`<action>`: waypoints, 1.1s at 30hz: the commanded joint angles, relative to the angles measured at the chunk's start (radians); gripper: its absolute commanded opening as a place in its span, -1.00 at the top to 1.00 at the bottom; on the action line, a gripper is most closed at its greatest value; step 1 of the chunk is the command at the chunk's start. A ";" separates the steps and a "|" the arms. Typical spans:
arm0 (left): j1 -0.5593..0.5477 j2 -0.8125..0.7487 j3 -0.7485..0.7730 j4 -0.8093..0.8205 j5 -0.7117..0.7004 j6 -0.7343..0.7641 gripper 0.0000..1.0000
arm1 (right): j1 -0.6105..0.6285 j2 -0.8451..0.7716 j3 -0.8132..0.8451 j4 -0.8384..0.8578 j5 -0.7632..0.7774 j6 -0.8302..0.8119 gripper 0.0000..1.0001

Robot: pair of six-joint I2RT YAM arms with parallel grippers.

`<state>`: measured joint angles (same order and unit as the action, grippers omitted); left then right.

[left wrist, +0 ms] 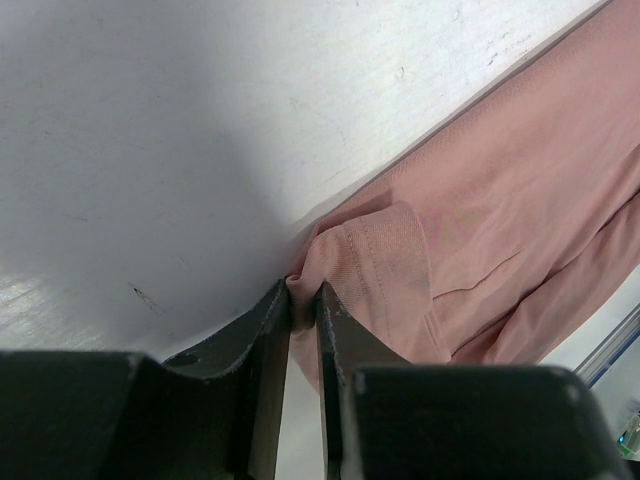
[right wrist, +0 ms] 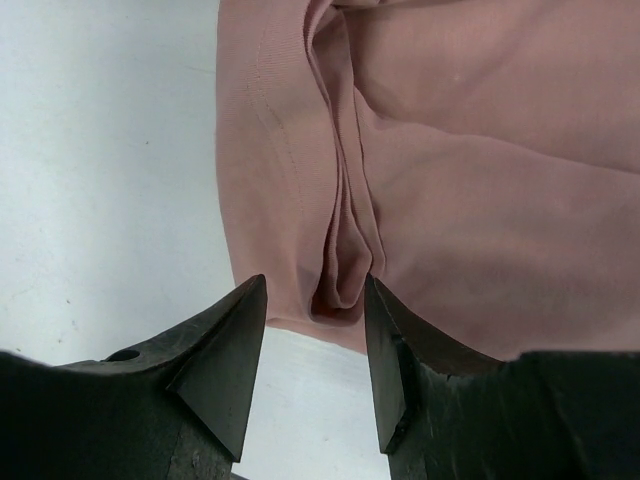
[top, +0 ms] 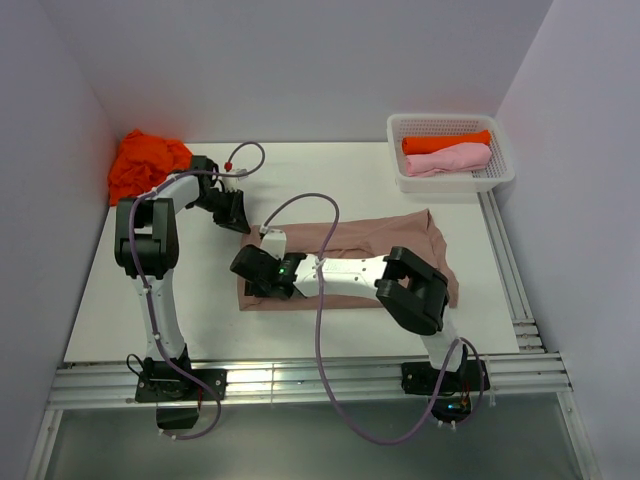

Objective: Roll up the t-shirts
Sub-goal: Roll the tshirt

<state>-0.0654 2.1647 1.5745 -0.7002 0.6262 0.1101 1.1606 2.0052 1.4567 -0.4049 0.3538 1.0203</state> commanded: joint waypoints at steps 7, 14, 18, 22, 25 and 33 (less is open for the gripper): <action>-0.007 0.001 -0.004 0.018 -0.014 0.000 0.56 | 0.002 -0.005 -0.028 0.054 -0.010 0.046 0.00; -0.007 0.000 -0.005 0.019 -0.017 0.002 0.56 | 0.005 -0.011 -0.053 0.052 -0.010 0.072 0.01; -0.008 0.004 -0.007 0.021 -0.017 0.005 0.56 | 0.005 -0.013 -0.059 0.051 -0.010 0.080 0.04; -0.007 0.004 -0.008 0.022 -0.017 0.005 0.56 | 0.005 -0.003 -0.058 0.054 -0.018 0.081 0.25; -0.007 0.004 -0.010 0.024 -0.022 0.007 0.56 | 0.008 -0.008 -0.062 0.054 -0.021 0.084 0.57; -0.007 0.007 -0.008 0.027 -0.022 0.007 0.57 | 0.028 -0.066 -0.082 0.018 0.002 0.107 0.96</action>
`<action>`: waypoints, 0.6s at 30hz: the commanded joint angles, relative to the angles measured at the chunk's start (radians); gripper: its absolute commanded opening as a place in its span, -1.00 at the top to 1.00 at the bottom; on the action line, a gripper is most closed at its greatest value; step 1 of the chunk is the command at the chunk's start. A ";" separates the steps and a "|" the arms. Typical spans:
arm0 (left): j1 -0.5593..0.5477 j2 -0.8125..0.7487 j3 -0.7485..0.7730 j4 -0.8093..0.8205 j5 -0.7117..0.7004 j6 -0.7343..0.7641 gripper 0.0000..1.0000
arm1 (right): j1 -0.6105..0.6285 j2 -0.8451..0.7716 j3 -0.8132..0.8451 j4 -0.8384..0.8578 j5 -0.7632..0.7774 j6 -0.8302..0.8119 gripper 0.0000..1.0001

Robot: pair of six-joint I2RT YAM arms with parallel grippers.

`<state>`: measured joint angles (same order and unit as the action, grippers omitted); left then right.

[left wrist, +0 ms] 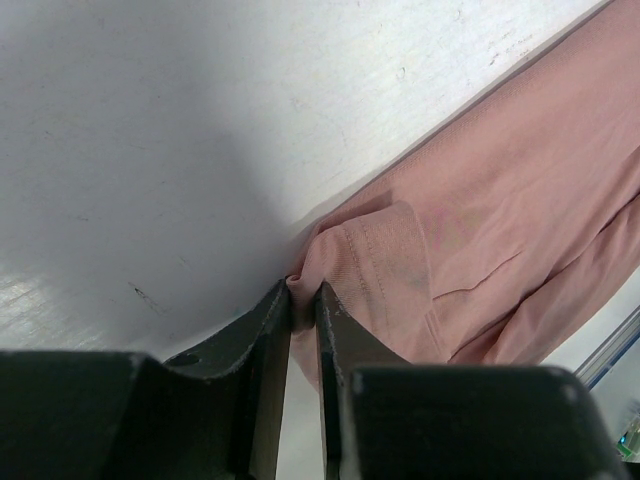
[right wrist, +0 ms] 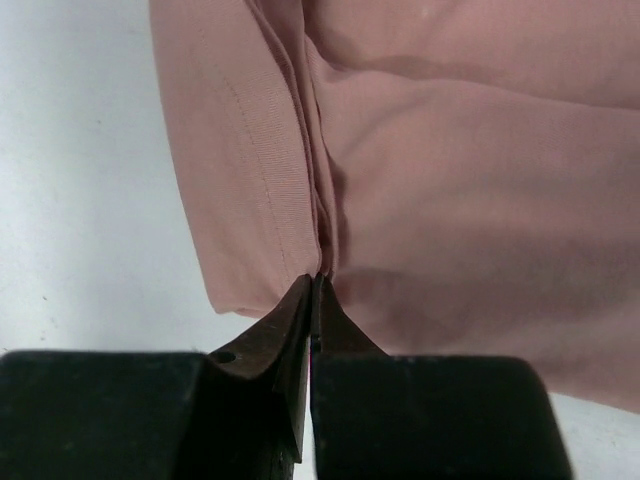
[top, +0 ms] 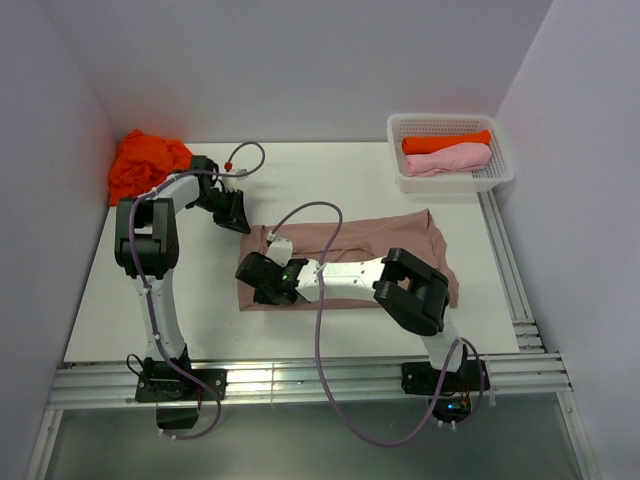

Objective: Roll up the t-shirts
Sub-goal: Roll the tshirt

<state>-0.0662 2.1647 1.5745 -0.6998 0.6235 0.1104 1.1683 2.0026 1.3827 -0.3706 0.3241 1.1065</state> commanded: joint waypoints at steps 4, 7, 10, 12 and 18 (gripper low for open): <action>-0.006 0.007 -0.008 0.028 -0.022 0.008 0.58 | 0.036 -0.088 -0.017 -0.045 0.047 0.044 1.00; -0.006 0.010 -0.008 0.028 -0.021 0.008 0.59 | 0.045 -0.102 -0.040 -0.050 0.047 0.062 1.00; -0.007 0.012 -0.013 0.033 -0.018 0.006 0.59 | 0.047 -0.099 -0.065 -0.033 0.036 0.076 1.00; -0.007 0.012 -0.016 0.036 -0.013 0.006 0.60 | 0.048 -0.084 -0.071 -0.027 0.027 0.082 1.00; -0.009 0.011 -0.025 0.043 -0.015 0.008 0.63 | 0.044 -0.036 -0.063 -0.024 0.020 0.081 0.90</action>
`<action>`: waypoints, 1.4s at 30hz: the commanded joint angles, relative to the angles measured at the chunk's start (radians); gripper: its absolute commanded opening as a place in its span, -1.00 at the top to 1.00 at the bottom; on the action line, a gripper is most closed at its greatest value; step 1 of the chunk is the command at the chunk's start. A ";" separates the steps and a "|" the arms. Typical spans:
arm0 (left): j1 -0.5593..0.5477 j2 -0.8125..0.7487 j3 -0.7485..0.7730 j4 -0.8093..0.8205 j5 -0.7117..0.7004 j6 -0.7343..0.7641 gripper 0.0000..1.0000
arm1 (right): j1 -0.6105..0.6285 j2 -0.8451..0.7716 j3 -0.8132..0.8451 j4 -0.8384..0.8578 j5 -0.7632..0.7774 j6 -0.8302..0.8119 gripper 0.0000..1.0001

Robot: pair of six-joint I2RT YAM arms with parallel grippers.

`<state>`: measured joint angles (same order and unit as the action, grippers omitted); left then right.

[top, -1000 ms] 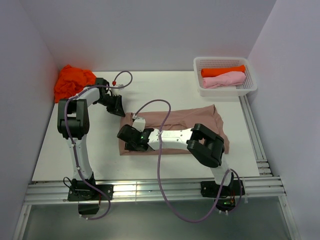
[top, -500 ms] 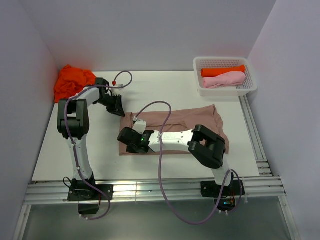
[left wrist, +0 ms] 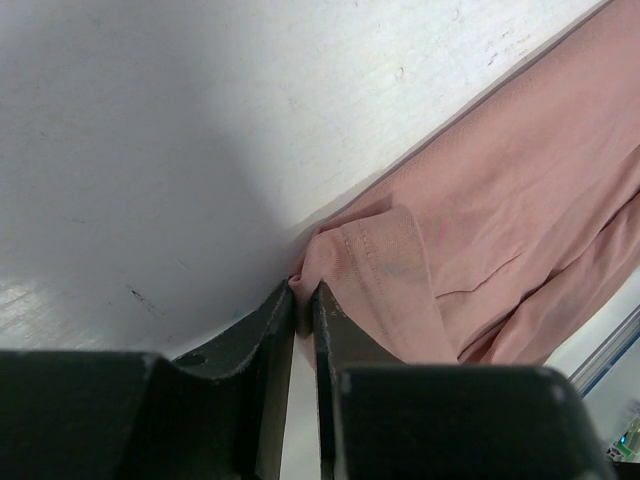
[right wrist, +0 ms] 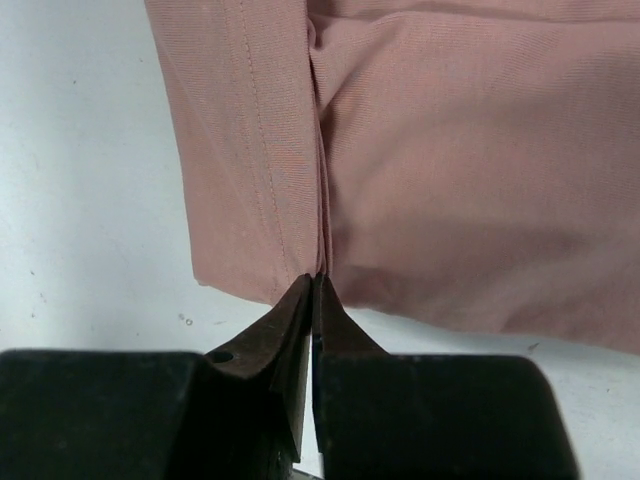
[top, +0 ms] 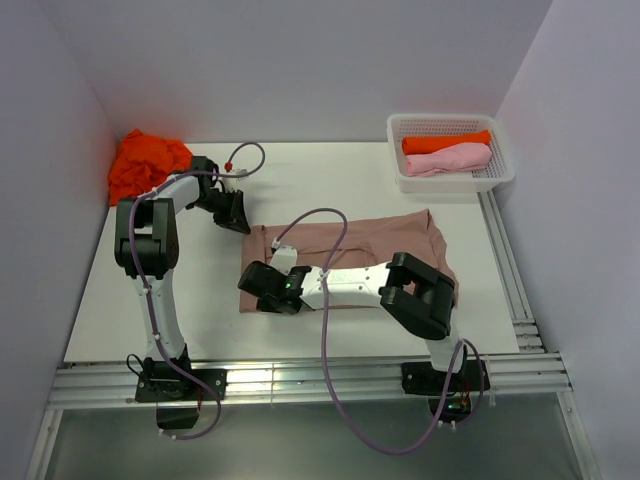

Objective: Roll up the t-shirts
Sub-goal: Roll the tshirt

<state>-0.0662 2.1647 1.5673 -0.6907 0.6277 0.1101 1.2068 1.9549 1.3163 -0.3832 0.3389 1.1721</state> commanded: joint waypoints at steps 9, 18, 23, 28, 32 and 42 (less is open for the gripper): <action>-0.009 0.004 -0.021 0.030 -0.019 0.014 0.63 | 0.011 0.016 0.099 -0.131 0.049 -0.002 0.18; -0.009 0.001 -0.024 0.028 -0.016 0.020 0.63 | 0.033 0.006 0.262 -0.275 0.169 -0.015 -0.06; -0.009 0.003 -0.026 0.030 -0.019 0.020 0.63 | 0.016 0.117 0.444 -0.325 0.167 -0.064 -0.07; -0.009 -0.003 -0.027 0.031 -0.023 0.019 0.63 | -0.001 0.212 0.535 -0.307 0.121 -0.097 -0.07; -0.009 0.001 -0.029 0.031 -0.022 0.020 0.63 | -0.006 0.271 0.590 -0.324 0.100 -0.091 -0.07; -0.009 0.003 -0.035 0.039 -0.026 0.022 0.63 | 0.005 0.348 0.620 -0.390 0.080 -0.049 -0.09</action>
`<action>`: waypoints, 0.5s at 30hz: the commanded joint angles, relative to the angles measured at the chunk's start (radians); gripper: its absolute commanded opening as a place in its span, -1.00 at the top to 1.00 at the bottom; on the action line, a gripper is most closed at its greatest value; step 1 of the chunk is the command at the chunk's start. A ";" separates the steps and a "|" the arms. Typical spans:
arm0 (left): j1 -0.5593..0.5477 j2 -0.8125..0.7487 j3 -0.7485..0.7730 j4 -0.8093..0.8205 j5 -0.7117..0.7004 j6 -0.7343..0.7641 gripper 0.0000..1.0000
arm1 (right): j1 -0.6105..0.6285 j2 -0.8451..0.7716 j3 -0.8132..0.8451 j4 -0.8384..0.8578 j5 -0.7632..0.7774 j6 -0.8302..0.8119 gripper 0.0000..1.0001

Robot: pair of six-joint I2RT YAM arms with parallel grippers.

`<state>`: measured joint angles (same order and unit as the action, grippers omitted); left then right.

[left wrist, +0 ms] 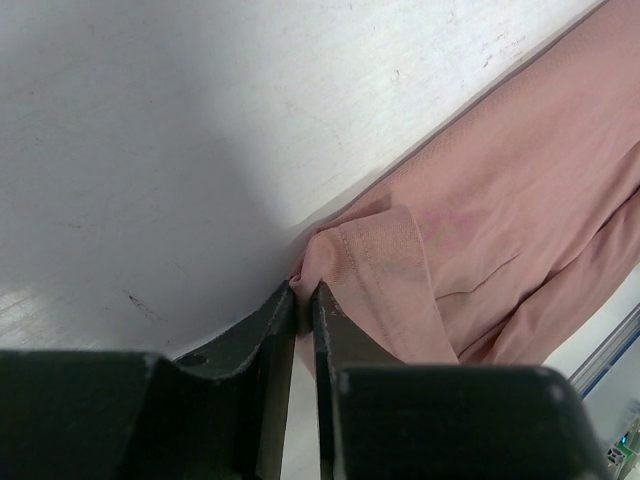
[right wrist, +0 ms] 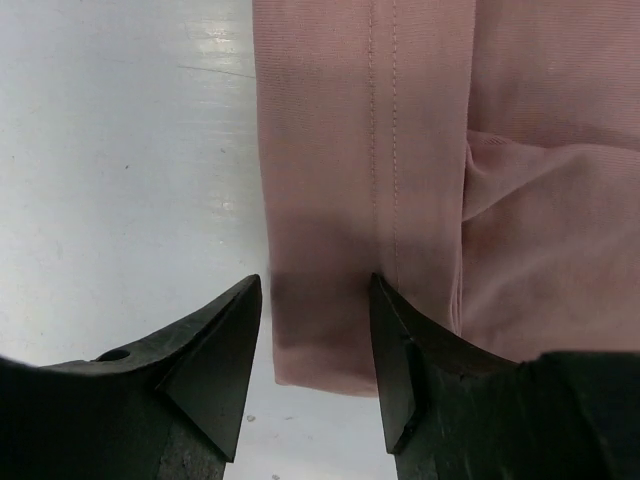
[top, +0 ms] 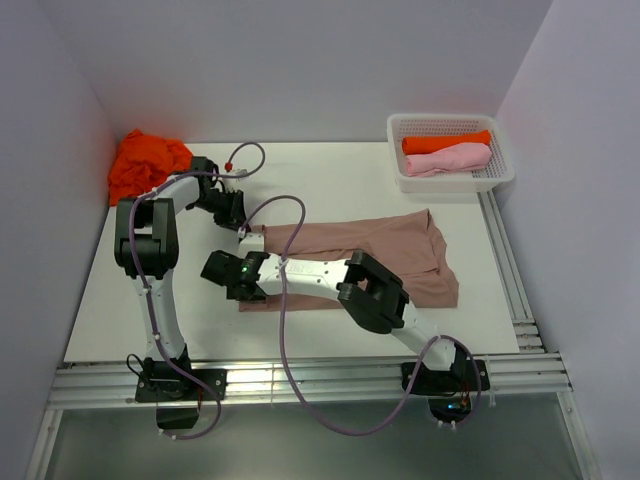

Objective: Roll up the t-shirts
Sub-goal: Roll the tshirt

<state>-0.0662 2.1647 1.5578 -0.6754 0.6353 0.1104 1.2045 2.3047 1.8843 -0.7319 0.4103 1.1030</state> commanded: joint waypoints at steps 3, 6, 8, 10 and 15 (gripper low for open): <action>-0.009 0.003 -0.025 0.025 -0.036 0.025 0.62 | 0.015 0.007 0.055 -0.057 -0.004 0.024 -0.11; -0.009 0.001 -0.028 0.030 -0.040 0.025 0.63 | 0.023 0.025 0.071 -0.081 -0.018 0.032 -0.11; -0.009 -0.002 -0.031 0.031 -0.048 0.025 0.63 | 0.029 0.042 0.093 -0.102 -0.022 0.034 -0.12; -0.009 0.000 -0.030 0.033 -0.048 0.025 0.64 | 0.038 0.059 0.105 -0.121 -0.031 0.037 -0.14; -0.009 0.003 -0.035 0.042 -0.056 0.021 0.73 | 0.044 0.073 0.087 -0.136 -0.062 0.047 -0.14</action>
<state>-0.0662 2.1643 1.5532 -0.6674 0.6353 0.1104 1.2366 2.3463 1.9610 -0.8131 0.3813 1.1263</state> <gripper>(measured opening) 0.147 0.572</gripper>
